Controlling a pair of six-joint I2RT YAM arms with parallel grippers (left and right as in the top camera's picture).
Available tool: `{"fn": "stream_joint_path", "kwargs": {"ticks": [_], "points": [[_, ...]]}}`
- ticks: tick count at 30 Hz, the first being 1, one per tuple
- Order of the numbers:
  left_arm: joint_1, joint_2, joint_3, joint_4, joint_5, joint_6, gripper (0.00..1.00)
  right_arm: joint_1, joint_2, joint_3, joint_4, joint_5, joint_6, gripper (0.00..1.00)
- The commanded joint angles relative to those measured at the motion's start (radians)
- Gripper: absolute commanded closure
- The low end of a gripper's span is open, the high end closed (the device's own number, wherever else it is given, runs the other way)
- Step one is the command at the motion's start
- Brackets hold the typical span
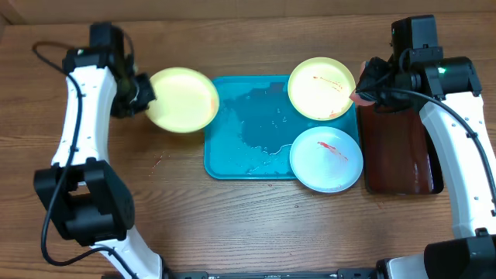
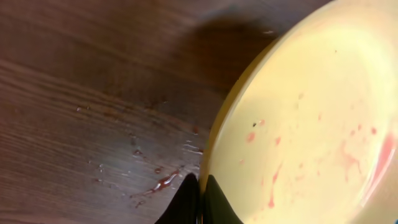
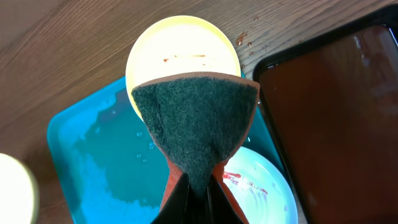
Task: Clean dirty plates on tray and stack at the side
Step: 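Lift the cleaned yellow plate with the left gripper and place it left of the tray, then move left gripper to the top yellow plate's rim and grip it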
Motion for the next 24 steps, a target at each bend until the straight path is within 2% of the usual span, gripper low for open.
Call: {"fn": "stream_joint_path", "kwargs": {"ticks": [1, 4, 9, 12, 17, 18, 21, 22, 24], "points": [[0.028, -0.022, -0.092, 0.071, 0.006, -0.068, 0.96, -0.005, -0.029, 0.020, 0.009, -0.004, -0.008, 0.96], [0.041, -0.022, -0.157, 0.163, -0.054, -0.108, 0.95, -0.005, -0.029, 0.020, 0.009, -0.004, -0.008, 0.96], [0.034, -0.022, -0.244, 0.281, -0.103, -0.111, 0.96, -0.005, -0.029, 0.020, 0.010, -0.004, -0.008, 0.96], [0.034, -0.022, -0.284, 0.302, -0.148, -0.154, 0.96, -0.005, -0.029, 0.020, 0.010, -0.004, -0.008, 0.96], [0.034, -0.022, -0.345, 0.334, -0.162, -0.158, 0.96, -0.005, -0.029, 0.020, 0.013, -0.004, -0.015, 0.96], [0.032, -0.022, -0.347, 0.333, -0.161, -0.156, 0.91, -0.005, -0.029, 0.020, 0.013, -0.004, -0.015, 0.96], [0.029, -0.022, -0.343, 0.322, -0.161, -0.134, 0.56, -0.005, -0.029, 0.020, 0.013, -0.004, -0.016, 0.96], [0.027, -0.022, -0.337, 0.316, -0.161, -0.119, 0.48, -0.005, -0.029, 0.020, 0.013, -0.004, -0.015, 0.96], [0.020, -0.022, -0.312, 0.291, -0.162, -0.095, 0.44, -0.005, -0.029, 0.020, 0.013, -0.004, -0.015, 0.96]]}}
